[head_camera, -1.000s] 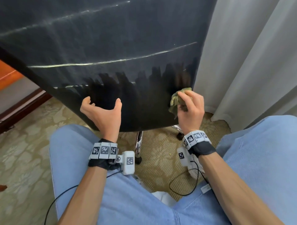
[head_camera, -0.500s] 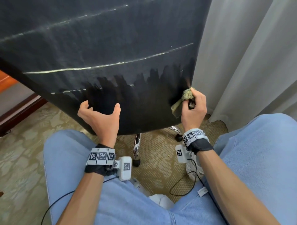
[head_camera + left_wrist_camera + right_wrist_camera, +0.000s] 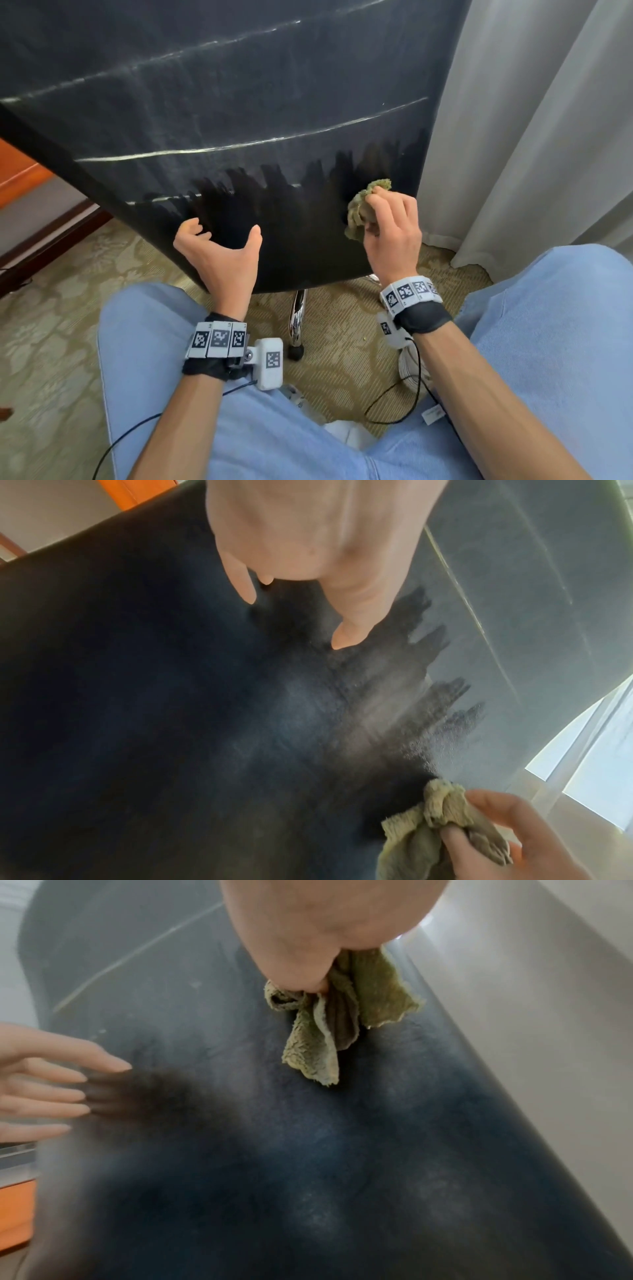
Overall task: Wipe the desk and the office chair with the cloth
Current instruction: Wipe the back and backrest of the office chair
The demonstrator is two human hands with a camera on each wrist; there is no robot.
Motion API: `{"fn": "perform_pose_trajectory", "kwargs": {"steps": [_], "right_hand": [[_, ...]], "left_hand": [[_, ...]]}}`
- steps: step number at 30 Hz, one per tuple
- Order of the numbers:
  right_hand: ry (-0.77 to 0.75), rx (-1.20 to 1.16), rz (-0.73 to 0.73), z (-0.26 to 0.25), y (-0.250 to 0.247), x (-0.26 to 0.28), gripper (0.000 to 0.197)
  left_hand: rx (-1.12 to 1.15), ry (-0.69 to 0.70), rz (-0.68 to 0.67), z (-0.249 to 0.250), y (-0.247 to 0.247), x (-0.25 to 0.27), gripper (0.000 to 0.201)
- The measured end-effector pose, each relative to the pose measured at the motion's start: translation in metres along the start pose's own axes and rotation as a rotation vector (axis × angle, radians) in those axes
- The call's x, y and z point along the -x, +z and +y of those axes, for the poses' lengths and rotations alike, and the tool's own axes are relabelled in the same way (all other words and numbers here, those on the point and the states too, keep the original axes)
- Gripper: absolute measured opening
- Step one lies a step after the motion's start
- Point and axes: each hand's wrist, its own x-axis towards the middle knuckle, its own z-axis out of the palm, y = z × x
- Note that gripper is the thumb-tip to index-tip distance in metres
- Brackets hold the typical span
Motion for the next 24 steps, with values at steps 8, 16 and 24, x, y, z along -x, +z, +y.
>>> {"fn": "perform_pose_trajectory", "kwargs": {"steps": [8,16,24], "right_hand": [[0.361,-0.077,0.155,0.016,-0.003,-0.024,0.037],[-0.144,-0.373,0.138,-0.118,-0.001,-0.045,0.035],[-0.441,-0.392,0.153,-0.196,-0.013,-0.080,0.027]], "left_hand": [[-0.010,0.131,0.136,0.003,-0.029,-0.005,0.093],[-0.045,0.343,0.120,0.003,-0.063,0.000,0.086],[0.022,0.386,0.019,0.003,-0.087,0.003,0.066]]}}
